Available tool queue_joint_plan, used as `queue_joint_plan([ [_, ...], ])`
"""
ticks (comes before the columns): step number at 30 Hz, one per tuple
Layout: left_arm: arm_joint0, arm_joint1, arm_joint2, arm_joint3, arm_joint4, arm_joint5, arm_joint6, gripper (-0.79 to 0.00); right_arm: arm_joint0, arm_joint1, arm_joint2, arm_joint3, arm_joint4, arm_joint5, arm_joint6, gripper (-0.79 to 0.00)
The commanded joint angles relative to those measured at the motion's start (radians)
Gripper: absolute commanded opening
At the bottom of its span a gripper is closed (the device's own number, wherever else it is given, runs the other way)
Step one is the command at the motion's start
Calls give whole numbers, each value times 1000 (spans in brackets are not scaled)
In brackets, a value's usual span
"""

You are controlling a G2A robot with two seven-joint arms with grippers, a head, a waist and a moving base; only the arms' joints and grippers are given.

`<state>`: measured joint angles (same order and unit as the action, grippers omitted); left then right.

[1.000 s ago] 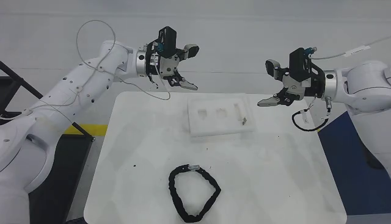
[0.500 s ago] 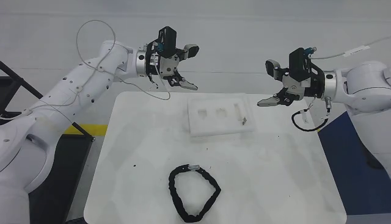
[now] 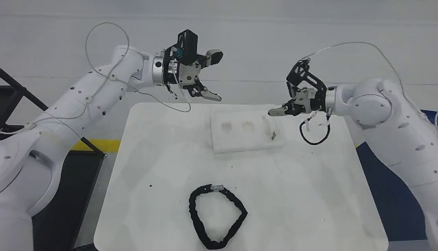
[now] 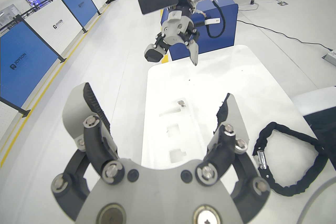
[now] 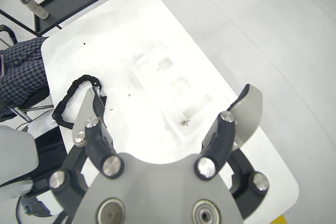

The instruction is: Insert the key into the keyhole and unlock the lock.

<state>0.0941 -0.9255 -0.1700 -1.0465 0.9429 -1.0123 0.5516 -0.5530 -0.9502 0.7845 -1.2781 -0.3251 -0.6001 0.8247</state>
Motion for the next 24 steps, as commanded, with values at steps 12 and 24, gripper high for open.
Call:
queue_joint_plan([
  [12,0,0,0,0,0,0,0,0,112,-130,-189,263,79,348,160,0],
  [24,0,0,0,0,0,0,0,0,156,-302,-345,522,117,525,156,0],
])
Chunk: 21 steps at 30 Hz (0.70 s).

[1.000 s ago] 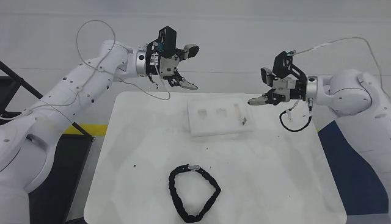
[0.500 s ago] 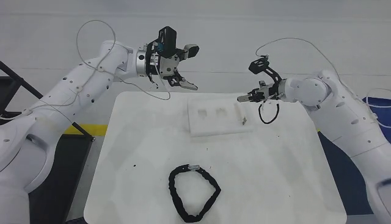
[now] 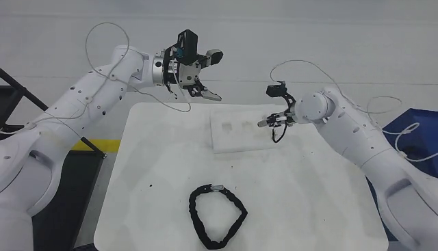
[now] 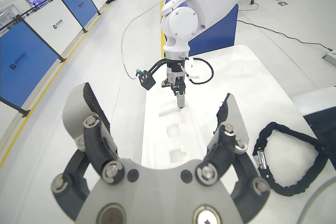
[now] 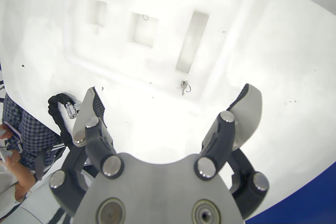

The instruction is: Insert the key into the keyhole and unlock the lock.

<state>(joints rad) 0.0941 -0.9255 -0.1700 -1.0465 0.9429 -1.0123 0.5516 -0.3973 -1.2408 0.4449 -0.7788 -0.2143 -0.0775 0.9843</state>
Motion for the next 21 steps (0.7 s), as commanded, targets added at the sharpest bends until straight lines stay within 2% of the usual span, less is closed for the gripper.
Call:
queue_joint_plan([
  [1,0,0,0,0,0,0,0,0,2,-24,-11,47,12,3,-6,0],
  [11,0,0,0,0,0,0,0,0,24,-121,-38,229,38,-11,-21,0],
  [21,0,0,0,0,0,0,0,0,25,-123,-39,233,39,-17,-17,0],
])
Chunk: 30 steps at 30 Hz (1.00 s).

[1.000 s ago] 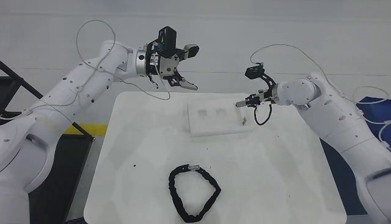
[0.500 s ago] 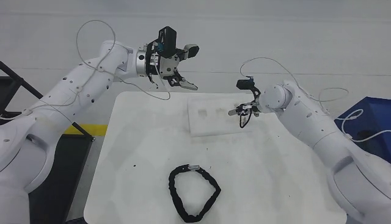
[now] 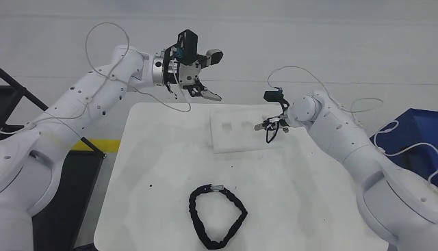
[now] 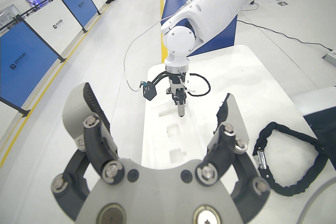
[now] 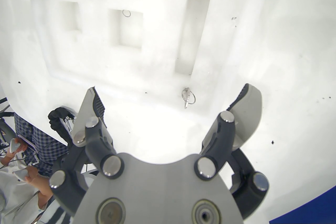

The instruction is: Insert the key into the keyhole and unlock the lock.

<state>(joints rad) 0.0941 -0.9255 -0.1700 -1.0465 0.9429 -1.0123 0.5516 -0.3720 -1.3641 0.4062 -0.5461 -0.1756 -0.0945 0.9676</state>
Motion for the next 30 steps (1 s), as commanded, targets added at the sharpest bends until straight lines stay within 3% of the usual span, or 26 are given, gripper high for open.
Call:
queue_joint_plan([
  [1,0,0,0,0,0,0,0,0,0,0,0,0,0,0,0,0],
  [9,0,0,0,0,0,0,0,0,-9,3,0,-23,-24,-23,-7,0],
  [15,0,0,0,0,0,0,0,0,-10,21,7,-59,-71,-111,74,0],
  [22,0,0,0,0,0,0,0,0,-25,27,17,-74,-99,-123,114,0],
  [23,0,0,0,0,0,0,0,0,-27,27,18,-73,-103,-124,116,-28],
  [25,0,0,0,0,0,0,0,0,-30,26,21,-71,-107,-127,116,-197],
  [28,0,0,0,0,0,0,0,0,-32,23,24,-63,-116,-133,111,-345],
  [30,0,0,0,0,0,0,0,0,-34,19,26,-56,-119,-137,109,-397],
])
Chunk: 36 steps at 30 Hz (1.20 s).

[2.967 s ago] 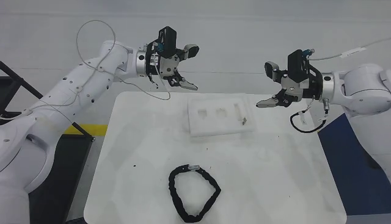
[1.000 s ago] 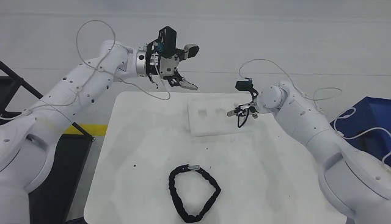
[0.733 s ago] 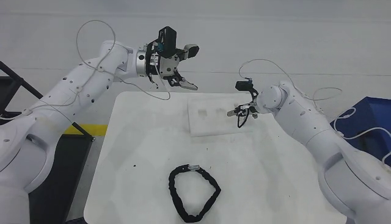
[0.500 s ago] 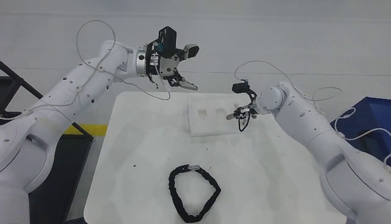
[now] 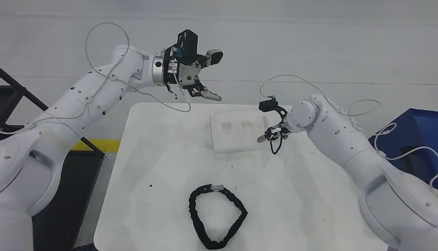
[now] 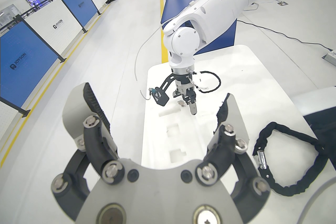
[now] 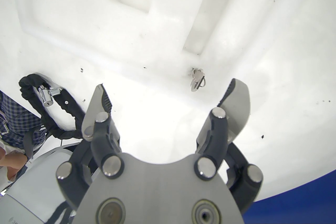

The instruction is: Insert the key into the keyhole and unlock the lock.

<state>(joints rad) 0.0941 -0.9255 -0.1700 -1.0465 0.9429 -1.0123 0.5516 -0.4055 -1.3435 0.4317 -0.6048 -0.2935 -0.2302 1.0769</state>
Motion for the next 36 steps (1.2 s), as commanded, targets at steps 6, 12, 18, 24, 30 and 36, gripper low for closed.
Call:
queue_joint_plan([
  [6,0,0,0,0,0,0,0,0,2,-13,4,32,-20,24,1,-431],
  [12,0,0,0,0,0,0,0,0,1,-26,8,64,-35,50,-16,-505],
  [18,0,0,0,0,0,0,0,0,1,-44,6,95,-63,102,-40,-591],
  [24,0,0,0,0,0,0,0,0,0,-59,14,125,-69,117,-63,-779],
  [30,0,0,0,0,0,0,0,0,1,-74,18,149,-79,123,-75,-785],
  [36,0,0,0,0,0,0,0,0,10,-83,23,159,-105,128,-93,-785],
])
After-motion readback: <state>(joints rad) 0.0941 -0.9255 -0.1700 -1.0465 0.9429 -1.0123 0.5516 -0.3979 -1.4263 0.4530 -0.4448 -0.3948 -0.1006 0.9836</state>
